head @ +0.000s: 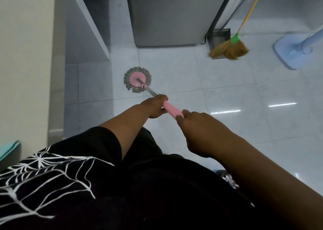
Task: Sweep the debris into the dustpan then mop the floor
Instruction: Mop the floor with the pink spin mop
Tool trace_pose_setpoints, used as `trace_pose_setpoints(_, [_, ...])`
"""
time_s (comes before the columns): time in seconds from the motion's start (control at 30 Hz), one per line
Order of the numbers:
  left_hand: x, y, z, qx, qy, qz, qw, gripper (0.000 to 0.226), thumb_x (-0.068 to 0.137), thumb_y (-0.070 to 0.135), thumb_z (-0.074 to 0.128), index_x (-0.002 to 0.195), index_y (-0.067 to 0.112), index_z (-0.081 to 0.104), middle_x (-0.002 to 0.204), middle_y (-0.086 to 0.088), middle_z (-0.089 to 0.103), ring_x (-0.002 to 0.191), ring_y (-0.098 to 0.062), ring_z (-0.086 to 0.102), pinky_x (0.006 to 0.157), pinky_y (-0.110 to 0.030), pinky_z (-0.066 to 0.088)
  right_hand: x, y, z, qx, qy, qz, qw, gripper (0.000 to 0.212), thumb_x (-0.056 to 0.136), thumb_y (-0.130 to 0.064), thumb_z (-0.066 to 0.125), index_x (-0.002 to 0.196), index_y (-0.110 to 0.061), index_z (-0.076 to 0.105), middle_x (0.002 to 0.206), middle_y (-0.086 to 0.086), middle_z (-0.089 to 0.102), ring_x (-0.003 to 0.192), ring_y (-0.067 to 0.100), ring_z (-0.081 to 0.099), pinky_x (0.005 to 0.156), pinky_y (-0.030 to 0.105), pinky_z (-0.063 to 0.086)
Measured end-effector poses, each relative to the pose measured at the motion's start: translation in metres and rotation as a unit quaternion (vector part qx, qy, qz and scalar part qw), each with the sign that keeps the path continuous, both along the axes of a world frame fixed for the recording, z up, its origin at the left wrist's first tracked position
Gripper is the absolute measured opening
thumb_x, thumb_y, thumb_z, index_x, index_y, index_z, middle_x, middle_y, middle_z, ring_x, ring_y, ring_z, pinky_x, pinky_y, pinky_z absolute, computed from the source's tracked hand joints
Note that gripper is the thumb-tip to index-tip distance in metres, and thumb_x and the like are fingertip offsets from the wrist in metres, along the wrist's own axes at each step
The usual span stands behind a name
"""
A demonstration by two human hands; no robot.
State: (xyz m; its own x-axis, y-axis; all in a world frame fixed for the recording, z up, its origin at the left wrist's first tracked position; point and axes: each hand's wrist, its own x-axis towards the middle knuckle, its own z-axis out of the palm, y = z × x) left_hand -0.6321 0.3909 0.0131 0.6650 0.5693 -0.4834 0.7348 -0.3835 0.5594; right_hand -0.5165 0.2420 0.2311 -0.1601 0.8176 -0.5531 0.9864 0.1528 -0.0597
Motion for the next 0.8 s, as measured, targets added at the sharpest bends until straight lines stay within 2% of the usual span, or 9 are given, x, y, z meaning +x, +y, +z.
trace_pose_setpoints(0.07, [-0.001,0.019,-0.002,-0.002,-0.008,0.006,1.000,0.054,0.091,0.034,0.064,0.137,0.016,0.041,0.141,-0.005,0.047,0.113,-0.028,0.056,0.095,-0.039,0.047,0.000,0.019,-0.002,0.003,-0.001,-0.004,1.000,0.039,0.087,-0.009,0.057,0.126,-0.007,0.051,0.096,0.007,0.050,0.052,0.010,0.030,0.045,0.022,0.012])
trace_pose_setpoints(0.17, [-0.003,0.059,-0.006,-0.002,-0.009,0.006,1.000,0.053,0.091,0.034,0.062,0.136,0.014,0.041,0.142,-0.006,0.043,0.114,-0.029,0.056,0.096,-0.043,0.046,-0.002,0.060,-0.008,0.013,-0.005,-0.001,1.000,0.043,0.087,-0.009,0.057,0.129,-0.006,0.048,0.103,0.008,0.053,0.058,0.018,0.039,0.045,0.023,0.012])
trace_pose_setpoints(0.27, [-0.011,0.113,-0.013,0.000,-0.011,0.017,1.000,0.056,0.091,0.034,0.062,0.139,0.014,0.039,0.146,-0.005,0.039,0.117,-0.030,0.055,0.098,-0.044,0.045,-0.010,0.112,-0.014,0.023,-0.003,0.004,1.000,0.046,0.089,-0.011,0.056,0.134,-0.007,0.045,0.111,0.009,0.054,0.059,0.018,0.036,0.047,0.020,0.011])
trace_pose_setpoints(0.4, [-0.031,0.197,-0.021,-0.006,-0.013,0.029,0.999,0.061,0.090,0.031,0.065,0.141,0.013,0.037,0.149,-0.007,0.037,0.119,-0.032,0.054,0.101,-0.043,0.044,-0.035,0.194,-0.020,0.034,0.001,0.002,0.999,0.049,0.092,-0.012,0.055,0.138,-0.005,0.042,0.119,0.012,0.055,0.057,0.015,0.030,0.058,0.017,0.026])
trace_pose_setpoints(0.57, [-0.064,0.297,-0.020,-0.005,-0.011,0.038,0.999,0.063,0.090,0.027,0.066,0.143,0.011,0.035,0.153,-0.008,0.032,0.130,-0.030,0.047,0.107,-0.042,0.040,-0.072,0.299,-0.021,0.034,-0.011,0.020,0.999,0.046,0.091,-0.012,0.055,0.135,-0.003,0.045,0.119,0.015,0.056,0.065,0.019,0.035,0.065,0.026,0.030])
trace_pose_setpoints(0.7, [-0.078,0.362,-0.020,-0.001,0.008,0.027,1.000,0.062,0.089,0.027,0.067,0.141,0.013,0.037,0.148,-0.009,0.038,0.123,-0.031,0.052,0.101,-0.040,0.044,-0.089,0.361,-0.030,0.032,-0.007,0.005,0.999,0.040,0.088,-0.010,0.054,0.127,-0.005,0.050,0.106,0.012,0.056,0.056,0.015,0.031,0.058,0.026,0.028])
trace_pose_setpoints(0.8, [-0.080,0.385,-0.020,-0.001,0.015,0.026,1.000,0.063,0.088,0.026,0.068,0.141,0.012,0.036,0.147,-0.010,0.039,0.121,-0.031,0.053,0.100,-0.039,0.045,-0.091,0.383,-0.033,0.033,0.001,-0.006,0.999,0.039,0.088,-0.011,0.055,0.127,-0.006,0.050,0.105,0.011,0.055,0.054,0.014,0.030,0.055,0.024,0.025])
